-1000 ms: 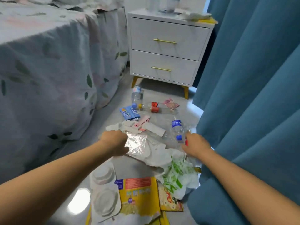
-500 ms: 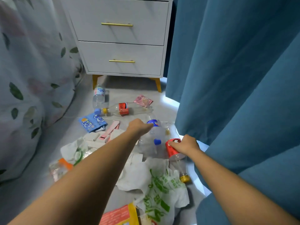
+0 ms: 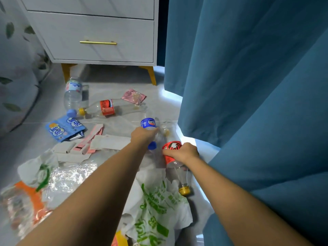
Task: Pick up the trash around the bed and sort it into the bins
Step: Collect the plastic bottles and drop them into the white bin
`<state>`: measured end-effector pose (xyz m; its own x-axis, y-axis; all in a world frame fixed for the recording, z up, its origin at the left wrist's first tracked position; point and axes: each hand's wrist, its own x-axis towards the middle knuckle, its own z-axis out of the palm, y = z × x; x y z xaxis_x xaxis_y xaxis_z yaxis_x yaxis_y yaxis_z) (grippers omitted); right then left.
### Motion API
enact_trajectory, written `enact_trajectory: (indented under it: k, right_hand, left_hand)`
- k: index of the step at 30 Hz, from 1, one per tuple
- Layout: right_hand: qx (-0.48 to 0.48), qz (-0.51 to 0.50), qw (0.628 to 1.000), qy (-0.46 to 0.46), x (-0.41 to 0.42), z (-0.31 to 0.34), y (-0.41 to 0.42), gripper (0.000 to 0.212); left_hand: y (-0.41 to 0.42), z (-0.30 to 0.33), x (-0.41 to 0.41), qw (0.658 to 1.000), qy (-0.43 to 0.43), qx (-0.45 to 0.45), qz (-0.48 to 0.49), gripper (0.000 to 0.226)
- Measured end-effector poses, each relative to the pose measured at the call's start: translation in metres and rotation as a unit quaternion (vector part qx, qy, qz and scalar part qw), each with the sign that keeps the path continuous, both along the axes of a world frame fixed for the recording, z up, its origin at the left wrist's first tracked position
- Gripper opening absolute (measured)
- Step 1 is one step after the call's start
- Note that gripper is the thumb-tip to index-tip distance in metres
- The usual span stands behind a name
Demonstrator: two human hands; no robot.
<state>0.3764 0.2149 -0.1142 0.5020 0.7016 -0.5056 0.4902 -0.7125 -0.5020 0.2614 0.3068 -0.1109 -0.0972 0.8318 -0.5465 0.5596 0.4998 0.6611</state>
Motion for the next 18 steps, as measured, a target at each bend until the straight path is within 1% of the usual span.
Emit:
enact_trajectory:
  k: [3,6,8,10,12,14,15,17,18]
  right_hand:
    - [0.002,-0.005,1.0,0.028,-0.002,-0.002,-0.002,0.081]
    - [0.011,-0.005,0.998,0.063,-0.004,-0.001,-0.005,0.082]
    - [0.036,-0.014,0.995,0.094,-0.003,0.0,-0.007,0.079]
    - [0.071,-0.03,0.988,0.133,-0.01,0.007,-0.004,0.074]
    - [0.101,-0.024,0.982,0.157,-0.019,0.021,0.003,0.063]
    - [0.127,0.005,0.975,0.182,-0.036,0.043,0.011,0.047]
    - [0.138,0.017,0.97,0.201,-0.047,0.056,0.015,0.044]
    - [0.158,0.044,0.959,0.232,-0.074,0.086,0.024,0.05]
    - [0.165,0.062,0.954,0.243,-0.091,0.101,0.028,0.05]
  left_hand:
    - [0.002,0.001,-0.014,0.999,-0.031,-0.014,0.015,0.056]
    - [0.005,0.008,-0.036,0.998,-0.053,-0.01,0.011,0.058]
    - [0.005,0.019,-0.049,0.996,-0.089,-0.003,0.004,0.056]
    - [0.004,0.034,-0.071,0.994,-0.109,0.009,-0.009,0.056]
    - [-0.002,0.054,-0.098,0.993,-0.118,0.018,-0.024,0.055]
    - [-0.012,0.077,-0.129,0.99,-0.135,0.014,-0.039,0.05]
    - [-0.018,0.091,-0.147,0.988,-0.147,0.016,-0.039,0.045]
    - [-0.034,0.119,-0.186,0.987,-0.159,0.025,-0.023,0.041]
    - [-0.044,0.135,-0.207,0.986,-0.163,0.032,-0.008,0.039]
